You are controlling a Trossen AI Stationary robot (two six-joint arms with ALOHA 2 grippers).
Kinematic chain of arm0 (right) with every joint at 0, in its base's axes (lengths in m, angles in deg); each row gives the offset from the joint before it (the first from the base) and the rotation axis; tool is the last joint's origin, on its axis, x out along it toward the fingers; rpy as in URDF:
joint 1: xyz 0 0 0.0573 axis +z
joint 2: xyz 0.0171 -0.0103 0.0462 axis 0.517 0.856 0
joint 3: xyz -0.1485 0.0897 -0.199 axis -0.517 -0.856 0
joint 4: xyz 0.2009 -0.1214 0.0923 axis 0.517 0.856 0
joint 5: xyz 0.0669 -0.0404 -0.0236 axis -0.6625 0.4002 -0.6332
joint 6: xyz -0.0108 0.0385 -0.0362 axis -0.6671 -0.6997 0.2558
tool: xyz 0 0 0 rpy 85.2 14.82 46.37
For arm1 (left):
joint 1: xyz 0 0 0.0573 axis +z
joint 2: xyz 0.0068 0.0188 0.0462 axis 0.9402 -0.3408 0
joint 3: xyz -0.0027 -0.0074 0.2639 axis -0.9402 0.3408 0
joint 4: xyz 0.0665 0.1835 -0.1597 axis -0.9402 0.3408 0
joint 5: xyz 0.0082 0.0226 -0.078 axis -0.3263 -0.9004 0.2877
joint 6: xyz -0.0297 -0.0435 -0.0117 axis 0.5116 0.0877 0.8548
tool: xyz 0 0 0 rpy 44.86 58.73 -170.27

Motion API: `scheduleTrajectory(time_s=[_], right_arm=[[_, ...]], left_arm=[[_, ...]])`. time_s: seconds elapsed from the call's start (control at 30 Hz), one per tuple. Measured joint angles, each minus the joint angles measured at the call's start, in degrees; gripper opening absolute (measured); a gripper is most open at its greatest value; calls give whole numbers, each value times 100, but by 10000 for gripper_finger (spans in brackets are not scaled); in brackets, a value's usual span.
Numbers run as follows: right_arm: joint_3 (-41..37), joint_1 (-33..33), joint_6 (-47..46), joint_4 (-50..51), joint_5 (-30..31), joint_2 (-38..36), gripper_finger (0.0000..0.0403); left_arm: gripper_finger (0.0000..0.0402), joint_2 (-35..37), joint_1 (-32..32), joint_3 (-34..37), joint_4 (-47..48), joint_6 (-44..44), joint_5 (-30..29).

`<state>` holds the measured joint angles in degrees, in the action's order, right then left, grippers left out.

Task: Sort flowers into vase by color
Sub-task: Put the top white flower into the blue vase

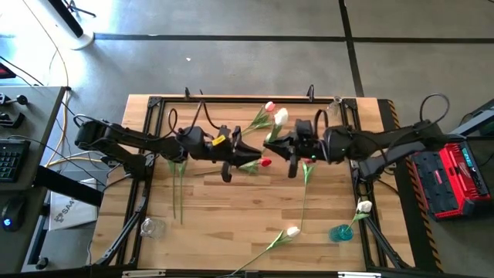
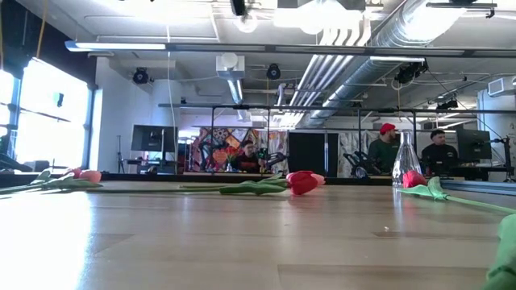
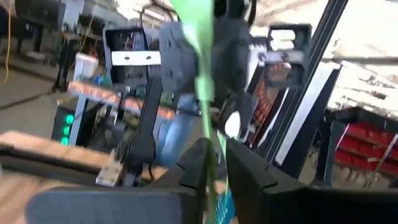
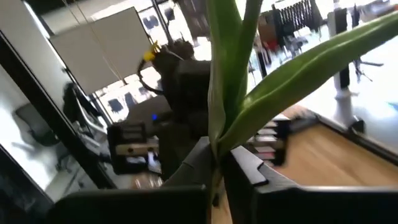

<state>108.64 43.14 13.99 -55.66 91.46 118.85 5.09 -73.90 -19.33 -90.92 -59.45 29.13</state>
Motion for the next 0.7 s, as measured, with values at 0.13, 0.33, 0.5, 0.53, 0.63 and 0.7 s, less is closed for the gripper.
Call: scheduleTrajectory(time_s=[0.13, 0.33, 0.5, 0.53, 0.63, 0.7], right_arm=[[0, 81, -366, 1233, 61, -480, 5], [0, 384, -638, 2667, 10, -1237, 2], [0, 720, -935, 3948, 11, -1779, 1], [0, 799, -1024, 4170, 14, -1868, 1], [0, 1092, -1206, 4754, -19, -2068, 1], [0, 1303, -1285, 5037, -141, -2179, 1]], left_arm=[[79, 0, -64, 0, 398, 1, 0], [90, 0, -235, 2, 765, -53, -162], [85, -48, -385, 4, 771, -101, -243], [85, -50, -422, 4, 763, -101, -303], [83, -81, -580, 4, 746, -103, -565], [81, -92, -705, 4, 759, -103, -795]])
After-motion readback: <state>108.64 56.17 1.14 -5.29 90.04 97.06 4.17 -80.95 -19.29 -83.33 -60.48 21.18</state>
